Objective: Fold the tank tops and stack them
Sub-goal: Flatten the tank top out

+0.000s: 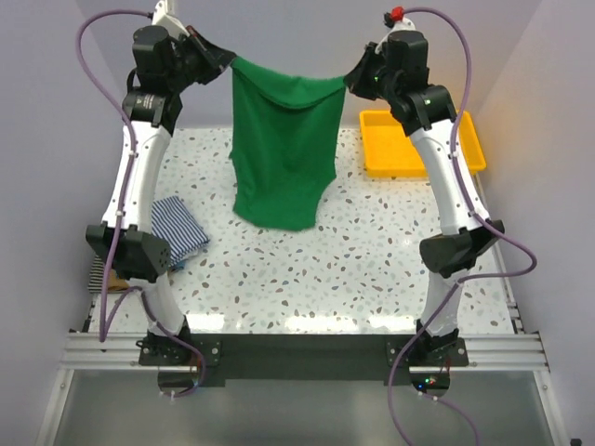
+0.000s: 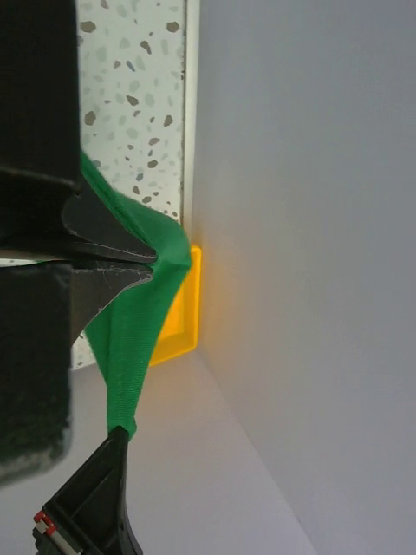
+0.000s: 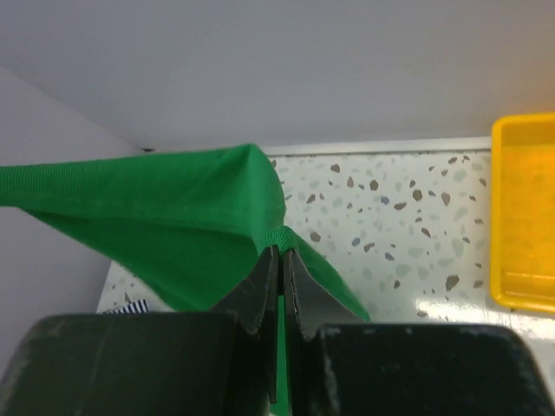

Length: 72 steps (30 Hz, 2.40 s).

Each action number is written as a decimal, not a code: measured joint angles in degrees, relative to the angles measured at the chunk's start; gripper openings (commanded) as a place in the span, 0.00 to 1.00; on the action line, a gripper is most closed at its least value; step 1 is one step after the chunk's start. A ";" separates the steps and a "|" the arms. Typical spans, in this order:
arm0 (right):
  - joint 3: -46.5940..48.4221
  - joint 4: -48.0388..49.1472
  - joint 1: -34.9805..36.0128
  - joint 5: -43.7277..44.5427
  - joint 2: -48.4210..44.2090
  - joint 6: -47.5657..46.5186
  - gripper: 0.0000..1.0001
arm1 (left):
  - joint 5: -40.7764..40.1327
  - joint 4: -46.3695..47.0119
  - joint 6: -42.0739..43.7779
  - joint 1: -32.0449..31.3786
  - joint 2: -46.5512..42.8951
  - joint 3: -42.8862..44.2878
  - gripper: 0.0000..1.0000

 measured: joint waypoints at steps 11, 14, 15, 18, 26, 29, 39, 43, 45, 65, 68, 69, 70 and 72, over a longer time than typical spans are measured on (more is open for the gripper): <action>-31.98 7.26 -2.99 -3.02 -17.79 0.55 0.00 | 10.91 5.46 -1.57 6.49 -10.64 -21.24 0.00; -46.88 8.70 -3.02 -3.21 -22.51 1.03 0.00 | 12.37 9.81 -1.99 6.08 -17.40 -40.15 0.00; -52.26 8.76 -3.04 -3.26 -23.56 1.33 0.00 | 12.63 10.01 -2.16 6.03 -18.34 -44.76 0.00; -67.93 9.97 -3.32 -3.78 -24.15 2.32 0.00 | 13.27 12.41 -2.38 5.73 -19.63 -61.44 0.00; -94.23 10.29 -3.89 -8.09 -24.98 5.18 0.00 | 14.05 11.61 -2.21 1.18 -20.17 -84.35 0.00; -96.10 10.95 -4.04 -8.59 -26.80 5.55 0.00 | 14.19 11.06 -2.16 -0.63 -22.14 -87.21 0.00; -97.74 6.03 -4.83 -8.57 -31.87 5.97 0.00 | 9.55 3.04 -2.91 -1.66 -40.28 -93.46 0.00; -92.72 0.74 -5.16 -7.72 -35.12 5.97 0.00 | 9.25 1.31 -2.91 -1.68 -40.74 -93.57 0.00; -88.17 -0.92 -5.16 -7.45 -37.86 5.97 0.00 | 8.74 -1.09 -2.89 -1.68 -41.68 -92.21 0.00; -14.32 -16.26 -5.16 -3.13 -49.72 2.89 0.00 | 7.19 -9.66 -3.45 -2.01 -50.86 -27.26 0.00; -13.62 -16.09 -5.16 -3.19 -49.55 2.91 0.00 | 7.08 -8.83 -3.98 -2.05 -49.16 -25.49 0.00; -14.32 -16.06 -5.16 -3.26 -49.27 2.91 0.00 | 6.93 -8.48 -4.07 -2.05 -48.39 -25.40 0.00; -15.04 -16.00 -5.16 -3.39 -48.98 2.91 0.00 | 6.82 -8.22 -4.20 -2.05 -47.71 -25.42 0.00; -17.62 -15.34 -5.16 -3.91 -47.65 2.91 0.00 | 6.56 -7.21 -4.42 -2.05 -45.55 -25.73 0.00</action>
